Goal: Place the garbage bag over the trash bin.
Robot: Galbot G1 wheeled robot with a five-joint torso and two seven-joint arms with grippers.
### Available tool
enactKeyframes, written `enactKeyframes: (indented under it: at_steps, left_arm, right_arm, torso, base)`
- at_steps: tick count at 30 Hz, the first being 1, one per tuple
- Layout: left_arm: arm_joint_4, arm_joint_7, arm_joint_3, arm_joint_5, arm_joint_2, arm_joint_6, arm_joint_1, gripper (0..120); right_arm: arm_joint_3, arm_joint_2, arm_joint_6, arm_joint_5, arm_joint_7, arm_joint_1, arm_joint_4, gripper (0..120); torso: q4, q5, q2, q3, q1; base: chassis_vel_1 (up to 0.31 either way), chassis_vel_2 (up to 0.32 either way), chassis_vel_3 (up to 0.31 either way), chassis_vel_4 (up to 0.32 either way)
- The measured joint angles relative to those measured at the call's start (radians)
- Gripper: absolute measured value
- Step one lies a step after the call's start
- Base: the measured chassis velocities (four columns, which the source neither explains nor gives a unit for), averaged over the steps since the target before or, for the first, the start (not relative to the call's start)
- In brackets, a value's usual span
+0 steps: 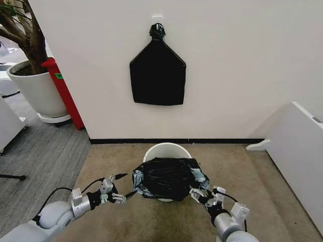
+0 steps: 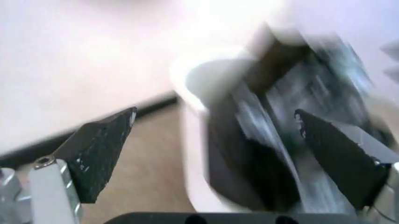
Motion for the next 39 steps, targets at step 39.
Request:
enactKeyframes:
  at_steps: [39]
  left_arm:
    - [-0.508,-0.665,-0.204,-0.019,-0.224,0.291,0.284,100]
  right_arm:
    - [-1.121,-0.443,-0.492,0.112,-0.585,1.686,-0.673,100]
  torso:
    - [0.0004,-0.0005,0.0,0.0,0.0]
  base:
    - [0.0,0.0,0.0,0.0]
